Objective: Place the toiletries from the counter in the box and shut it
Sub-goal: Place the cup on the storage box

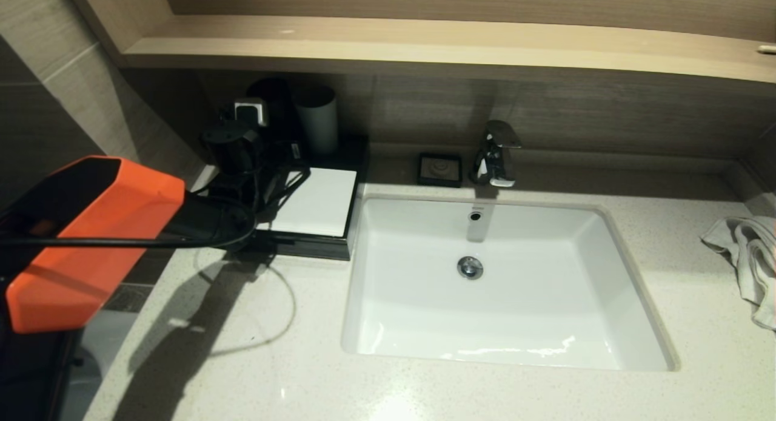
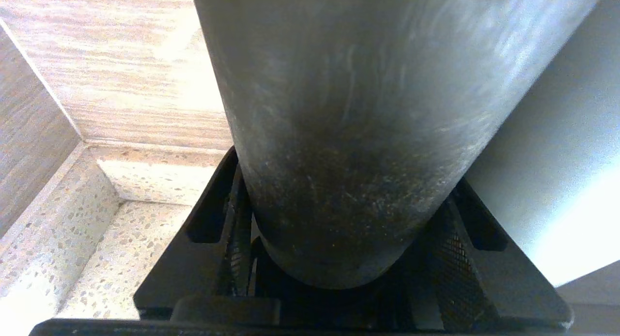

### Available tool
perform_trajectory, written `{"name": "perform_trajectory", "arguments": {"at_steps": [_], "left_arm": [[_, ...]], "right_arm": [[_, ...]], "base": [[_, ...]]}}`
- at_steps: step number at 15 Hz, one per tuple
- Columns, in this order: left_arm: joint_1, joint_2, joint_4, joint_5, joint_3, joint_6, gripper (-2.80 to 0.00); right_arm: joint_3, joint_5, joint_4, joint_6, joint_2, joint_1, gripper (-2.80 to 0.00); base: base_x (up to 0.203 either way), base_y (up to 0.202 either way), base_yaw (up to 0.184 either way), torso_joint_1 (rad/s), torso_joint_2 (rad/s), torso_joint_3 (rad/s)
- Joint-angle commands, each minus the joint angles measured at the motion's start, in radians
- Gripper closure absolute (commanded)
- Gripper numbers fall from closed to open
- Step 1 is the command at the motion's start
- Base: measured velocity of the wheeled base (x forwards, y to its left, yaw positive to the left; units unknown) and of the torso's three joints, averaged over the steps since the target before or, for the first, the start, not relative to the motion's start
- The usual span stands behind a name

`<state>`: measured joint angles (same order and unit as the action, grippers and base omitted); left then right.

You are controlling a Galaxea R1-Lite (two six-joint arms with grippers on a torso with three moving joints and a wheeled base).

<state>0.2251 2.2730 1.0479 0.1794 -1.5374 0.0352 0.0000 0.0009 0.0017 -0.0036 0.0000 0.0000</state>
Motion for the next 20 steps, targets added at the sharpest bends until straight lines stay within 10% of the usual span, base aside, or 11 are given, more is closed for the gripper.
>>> {"name": "perform_trajectory", "arguments": {"at_steps": [1,6,7,20], "left_arm": [[0.000,0.002,0.006,0.002,0.001,0.001,0.00],[0.000,0.002,0.006,0.002,0.007,0.002,0.00],[0.000,0.002,0.006,0.002,0.008,0.002,-2.80],[0.000,-0.044,0.045,0.005,0.102,-0.001,-2.80]], "right_arm": [[0.000,0.001,0.000,0.000,0.000,0.000,0.00],[0.000,0.001,0.000,0.001,0.000,0.000,0.00],[0.000,0.001,0.000,-0.001,0.000,0.000,0.00],[0.000,0.001,0.000,0.001,0.000,0.000,0.00]], "base": [[0.000,0.000,0.000,0.000,0.00,0.000],[0.000,0.000,0.000,0.000,0.00,0.000],[0.000,0.000,0.000,0.000,0.00,0.000],[0.000,0.000,0.000,0.000,0.00,0.000]]}}
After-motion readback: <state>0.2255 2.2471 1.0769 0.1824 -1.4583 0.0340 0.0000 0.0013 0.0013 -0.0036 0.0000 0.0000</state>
